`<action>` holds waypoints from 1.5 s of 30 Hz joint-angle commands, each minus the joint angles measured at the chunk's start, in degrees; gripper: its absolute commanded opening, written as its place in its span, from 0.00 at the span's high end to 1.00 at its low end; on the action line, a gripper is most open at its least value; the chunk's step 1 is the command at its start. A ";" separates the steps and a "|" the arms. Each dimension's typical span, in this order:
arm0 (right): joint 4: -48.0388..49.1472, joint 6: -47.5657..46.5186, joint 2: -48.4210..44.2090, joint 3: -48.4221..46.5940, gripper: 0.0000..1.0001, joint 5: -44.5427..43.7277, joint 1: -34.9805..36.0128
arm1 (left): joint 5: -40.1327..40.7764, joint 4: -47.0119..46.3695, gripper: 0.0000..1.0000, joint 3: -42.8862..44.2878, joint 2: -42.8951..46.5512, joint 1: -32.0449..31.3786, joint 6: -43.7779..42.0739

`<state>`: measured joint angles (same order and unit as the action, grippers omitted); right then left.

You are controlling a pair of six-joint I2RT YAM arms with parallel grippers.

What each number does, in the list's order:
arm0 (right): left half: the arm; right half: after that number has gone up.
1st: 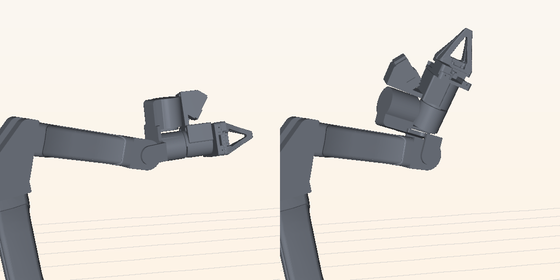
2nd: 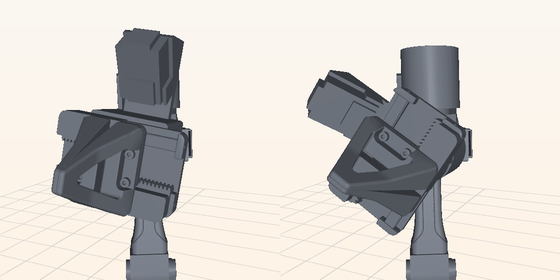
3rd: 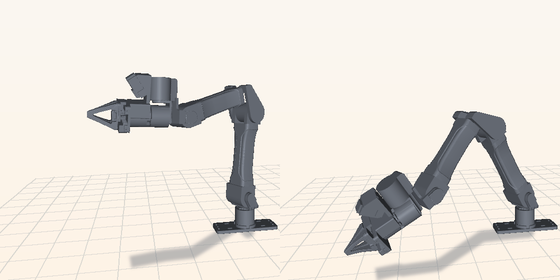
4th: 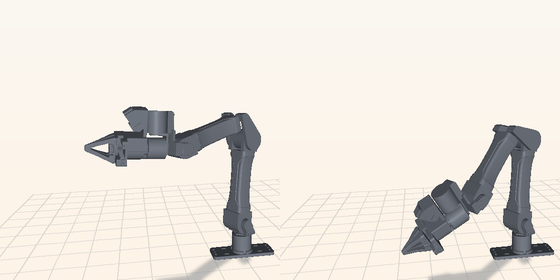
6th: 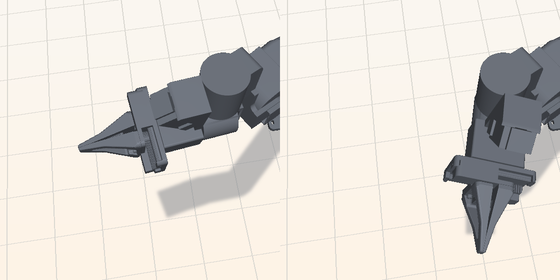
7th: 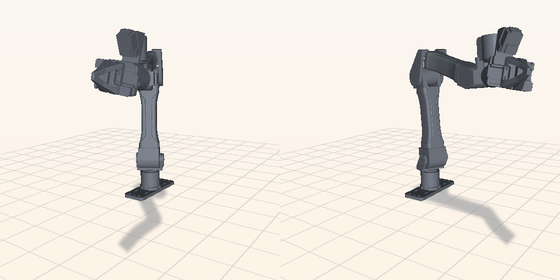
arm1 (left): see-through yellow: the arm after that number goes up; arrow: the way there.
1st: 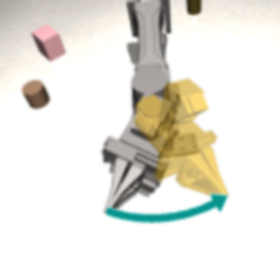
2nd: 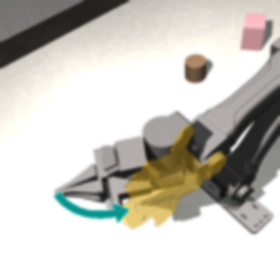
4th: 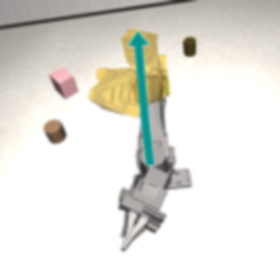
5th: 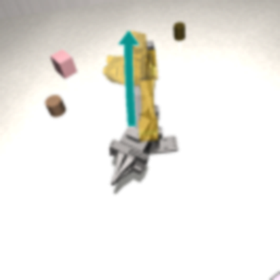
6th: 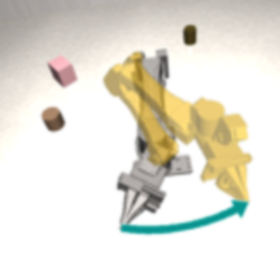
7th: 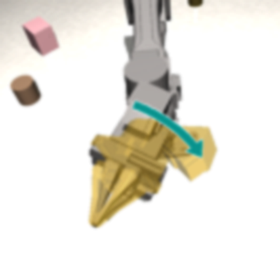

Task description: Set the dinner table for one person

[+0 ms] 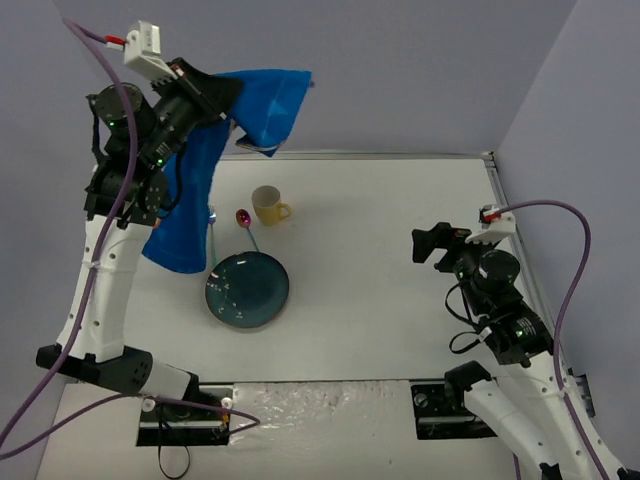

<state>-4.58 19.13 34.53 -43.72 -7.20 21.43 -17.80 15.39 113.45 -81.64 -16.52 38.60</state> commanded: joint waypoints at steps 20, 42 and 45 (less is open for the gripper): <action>-13.60 6.58 -20.36 -5.09 0.00 -35.16 0.31 | 4.03 -16.08 0.98 -23.02 -20.37 -42.91 -7.22; -16.32 20.95 17.02 -1.16 0.00 -19.35 -9.78 | -6.21 11.37 0.03 -7.83 -20.98 -29.06 -24.69; -14.41 21.89 19.88 2.06 0.00 -13.91 -15.41 | -8.65 11.16 0.03 -1.65 -27.41 -27.04 -24.66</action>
<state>-23.63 38.16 51.86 -44.36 -28.69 12.01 -22.01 24.99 104.80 -102.74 -44.31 16.78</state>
